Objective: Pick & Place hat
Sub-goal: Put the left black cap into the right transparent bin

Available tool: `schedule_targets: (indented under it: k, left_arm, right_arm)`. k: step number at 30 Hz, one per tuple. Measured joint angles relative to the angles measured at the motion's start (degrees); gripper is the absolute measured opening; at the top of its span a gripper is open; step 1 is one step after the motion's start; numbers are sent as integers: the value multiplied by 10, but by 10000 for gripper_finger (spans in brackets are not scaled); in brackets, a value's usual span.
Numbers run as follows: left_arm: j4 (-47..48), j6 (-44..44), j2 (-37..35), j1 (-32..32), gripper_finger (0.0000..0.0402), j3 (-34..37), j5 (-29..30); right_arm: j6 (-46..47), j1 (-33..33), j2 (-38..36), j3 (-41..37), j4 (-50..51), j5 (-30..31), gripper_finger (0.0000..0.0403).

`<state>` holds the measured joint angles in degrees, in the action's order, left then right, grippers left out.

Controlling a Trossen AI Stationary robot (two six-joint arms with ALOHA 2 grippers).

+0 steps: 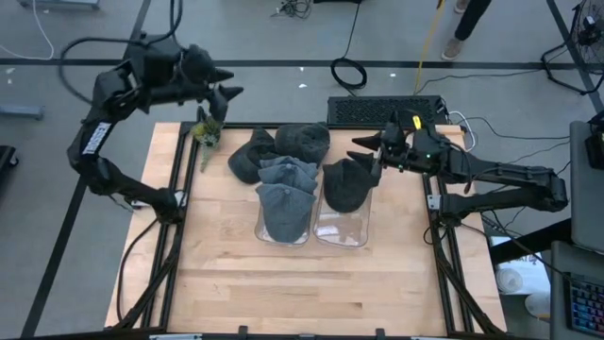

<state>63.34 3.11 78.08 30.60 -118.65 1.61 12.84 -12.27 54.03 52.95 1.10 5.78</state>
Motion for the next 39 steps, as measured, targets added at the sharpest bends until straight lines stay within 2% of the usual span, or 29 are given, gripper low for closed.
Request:
schedule_targets:
  k: [6,10,14,24,28,32,35,39]
  left_arm:
    - [0,-87,47,69,296,0,-4]
    - [5,-148,88,106,318,0,-51]
    - [52,-216,115,142,322,0,-96]
    - [108,-298,110,175,315,0,-78]
    - [153,-320,87,168,330,0,-53]
    - [136,-354,38,134,346,31,-10]
    - [122,-377,-15,117,353,92,13]
    - [38,-427,-99,99,352,211,25]
  right_arm:
    - [-33,0,-1,0,-48,0,216]
    - [-30,0,-2,0,-86,0,217]
    - [-30,0,-5,0,-94,-30,217]
    - [-46,0,-4,0,-99,-28,217]
    - [-46,0,-4,0,-99,-27,217]
    - [-46,-1,-4,0,-99,-26,217]
    - [-46,-1,-4,0,-100,-26,217]
    - [-49,-2,-4,0,-101,-26,217]
